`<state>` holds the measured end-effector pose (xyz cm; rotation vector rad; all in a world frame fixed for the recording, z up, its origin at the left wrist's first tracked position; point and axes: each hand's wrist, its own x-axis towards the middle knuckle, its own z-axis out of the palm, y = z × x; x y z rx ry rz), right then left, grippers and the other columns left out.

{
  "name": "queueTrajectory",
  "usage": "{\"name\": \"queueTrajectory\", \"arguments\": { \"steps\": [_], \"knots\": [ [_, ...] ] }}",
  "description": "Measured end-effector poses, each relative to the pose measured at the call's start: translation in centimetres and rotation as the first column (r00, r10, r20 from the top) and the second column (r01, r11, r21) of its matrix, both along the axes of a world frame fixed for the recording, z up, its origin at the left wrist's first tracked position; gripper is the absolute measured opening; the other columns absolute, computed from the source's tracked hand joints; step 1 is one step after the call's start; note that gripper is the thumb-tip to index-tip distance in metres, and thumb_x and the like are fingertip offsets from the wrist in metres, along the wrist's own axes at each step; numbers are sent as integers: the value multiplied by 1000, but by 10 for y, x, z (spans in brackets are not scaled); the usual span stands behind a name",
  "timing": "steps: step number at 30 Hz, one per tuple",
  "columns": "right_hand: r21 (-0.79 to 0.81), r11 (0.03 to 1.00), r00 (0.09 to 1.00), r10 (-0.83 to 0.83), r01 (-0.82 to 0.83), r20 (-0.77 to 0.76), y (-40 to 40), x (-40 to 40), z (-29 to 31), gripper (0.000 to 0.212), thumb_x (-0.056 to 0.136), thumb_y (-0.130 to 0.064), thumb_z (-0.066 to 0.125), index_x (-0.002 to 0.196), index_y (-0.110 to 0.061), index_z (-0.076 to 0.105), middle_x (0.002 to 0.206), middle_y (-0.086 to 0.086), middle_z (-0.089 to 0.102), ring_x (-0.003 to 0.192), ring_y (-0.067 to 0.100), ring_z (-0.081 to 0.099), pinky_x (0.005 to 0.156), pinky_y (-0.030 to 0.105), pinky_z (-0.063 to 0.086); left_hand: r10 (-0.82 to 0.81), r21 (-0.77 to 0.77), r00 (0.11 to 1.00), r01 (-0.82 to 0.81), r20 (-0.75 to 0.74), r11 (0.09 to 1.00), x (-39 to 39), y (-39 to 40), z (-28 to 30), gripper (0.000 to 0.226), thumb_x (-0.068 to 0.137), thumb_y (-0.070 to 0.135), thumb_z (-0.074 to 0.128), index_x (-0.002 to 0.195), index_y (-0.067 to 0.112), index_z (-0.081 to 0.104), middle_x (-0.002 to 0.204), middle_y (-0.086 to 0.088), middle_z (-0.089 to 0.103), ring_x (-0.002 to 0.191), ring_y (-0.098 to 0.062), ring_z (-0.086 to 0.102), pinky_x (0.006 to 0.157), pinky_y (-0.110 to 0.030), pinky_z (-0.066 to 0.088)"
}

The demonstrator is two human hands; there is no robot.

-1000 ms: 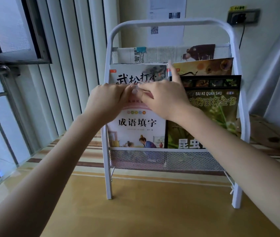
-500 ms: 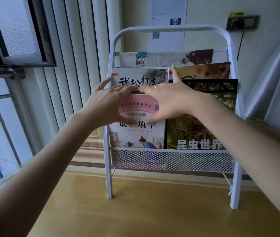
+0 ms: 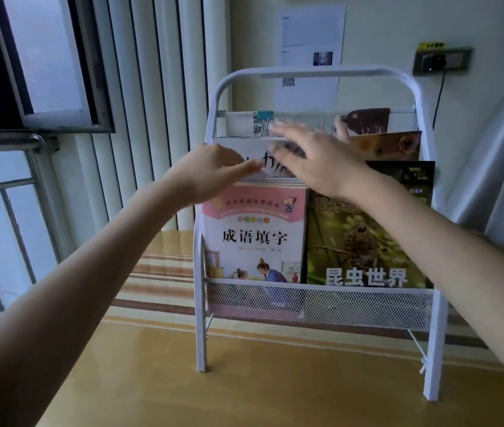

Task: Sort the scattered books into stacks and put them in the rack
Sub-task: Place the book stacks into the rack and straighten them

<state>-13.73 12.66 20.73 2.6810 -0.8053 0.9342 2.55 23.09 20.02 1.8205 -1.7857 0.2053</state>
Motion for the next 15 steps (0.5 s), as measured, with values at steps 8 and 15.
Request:
{"name": "queueTrajectory", "arguments": {
  "steps": [8, 15],
  "knots": [
    [160, 920, 931, -339, 358, -136, -65, -10, 37, 64, 75, -82, 34, 109, -30, 51, 140, 5, 41, 133, 30, 30, 107, 56, 23, 126, -201, 938, -62, 324, 978, -5, -93, 15, 47, 86, 27, 65, 131, 20, 52, 127, -5, 52, 120, -23, 46, 96, -39, 44],
    [76, 885, 875, -437, 460, -207, -65, -6, 35, 62, 81, -73, 39, 122, -30, 58, 133, 9, 47, 130, 31, 25, 103, 53, 23, 137, -257, 923, -44, 358, 965, -2, -101, 16, 48, 84, 23, 68, 129, 15, 52, 125, -8, 50, 120, -25, 42, 98, -38, 44]
  ]
}}
